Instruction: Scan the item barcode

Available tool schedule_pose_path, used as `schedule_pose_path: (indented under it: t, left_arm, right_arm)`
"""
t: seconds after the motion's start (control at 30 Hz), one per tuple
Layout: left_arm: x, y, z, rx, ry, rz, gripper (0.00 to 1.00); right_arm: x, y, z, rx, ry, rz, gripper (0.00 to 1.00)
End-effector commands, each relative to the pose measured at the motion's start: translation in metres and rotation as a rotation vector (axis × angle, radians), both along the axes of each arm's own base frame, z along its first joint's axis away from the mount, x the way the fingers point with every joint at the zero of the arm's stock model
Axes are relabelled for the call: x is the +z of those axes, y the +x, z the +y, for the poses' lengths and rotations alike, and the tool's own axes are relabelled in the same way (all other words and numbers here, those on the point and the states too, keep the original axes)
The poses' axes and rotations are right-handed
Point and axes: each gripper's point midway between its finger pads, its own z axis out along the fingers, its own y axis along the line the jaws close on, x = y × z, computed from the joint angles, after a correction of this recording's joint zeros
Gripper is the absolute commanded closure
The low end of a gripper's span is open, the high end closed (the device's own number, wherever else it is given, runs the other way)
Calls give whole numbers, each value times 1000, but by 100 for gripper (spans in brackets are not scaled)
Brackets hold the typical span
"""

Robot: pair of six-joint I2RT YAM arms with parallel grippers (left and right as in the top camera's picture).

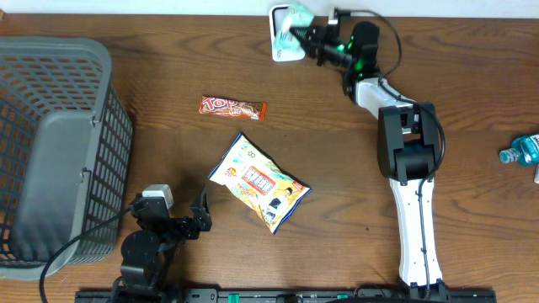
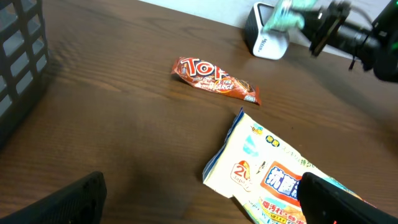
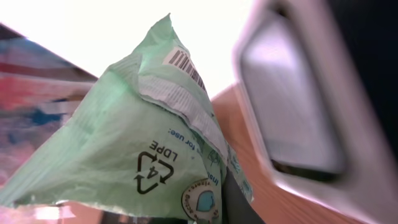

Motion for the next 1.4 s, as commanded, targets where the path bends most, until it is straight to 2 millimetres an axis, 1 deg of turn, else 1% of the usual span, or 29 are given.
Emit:
schedule_pose_path:
  t: [0.0, 0.1, 0.2, 0.23, 0.33, 0.47, 0.6, 0.77, 0.9, 0.93, 1.0, 1.07, 1.1, 1.13, 1.17, 1.23, 1.3, 1.37]
  left_arm:
    - [-10, -1, 0, 4, -2, 29, 2]
    - [-10, -1, 0, 4, -2, 29, 2]
    - [-10, -1, 0, 4, -2, 29, 2]
    - [-10, -1, 0, 4, -2, 29, 2]
    - [-10, -1, 0, 4, -2, 29, 2]
    - [-10, -1, 0, 4, -2, 29, 2]
    - [-10, -1, 0, 4, -2, 29, 2]
    - [-10, -1, 0, 4, -2, 29, 2]
    - [-10, -1, 0, 4, -2, 29, 2]
    - [-10, -1, 0, 4, -2, 29, 2]
    - [-10, -1, 0, 4, -2, 29, 2]
    - [-10, -1, 0, 4, -2, 29, 2]
    - [-10, -1, 0, 4, -2, 29, 2]
    - [-10, -1, 0, 4, -2, 29, 2]
    - [-10, -1, 0, 4, -2, 29, 2]
    - [-10, -1, 0, 4, -2, 29, 2]
    - [-10, -1, 0, 4, -2, 29, 2]
    - [-10, -1, 0, 4, -2, 29, 2]
  right_arm:
    - [25, 2, 16, 16, 53, 28, 99]
    - [7, 1, 24, 15, 39, 131, 99]
    - [-22, -3, 32, -1, -11, 253, 99]
    - [-29, -5, 35, -8, -31, 273, 99]
    - [-37, -5, 39, -17, -86, 232, 99]
    - [-36, -7, 44, -8, -116, 184, 98]
    - [-34, -8, 41, 9, -129, 153, 98]
    - [-7, -17, 26, 63, -211, 90, 98]
    - [24, -31, 7, 41, -396, 48, 98]
    - [39, -44, -10, 12, -529, 46, 99]
    - [49, -58, -38, -46, -714, 63, 98]
    - [54, -74, -83, -141, -943, 114, 99]
    - [57, -82, -108, -199, -1052, 151, 99]
    - [57, -90, -138, -261, -1181, 195, 99]
    - [59, -102, -181, -354, -1348, 263, 99]
    - [61, -120, -247, -496, -1566, 391, 99]
    - [59, -139, -305, -597, -1727, 517, 99]
    - [54, -155, -351, -663, -1824, 621, 99]
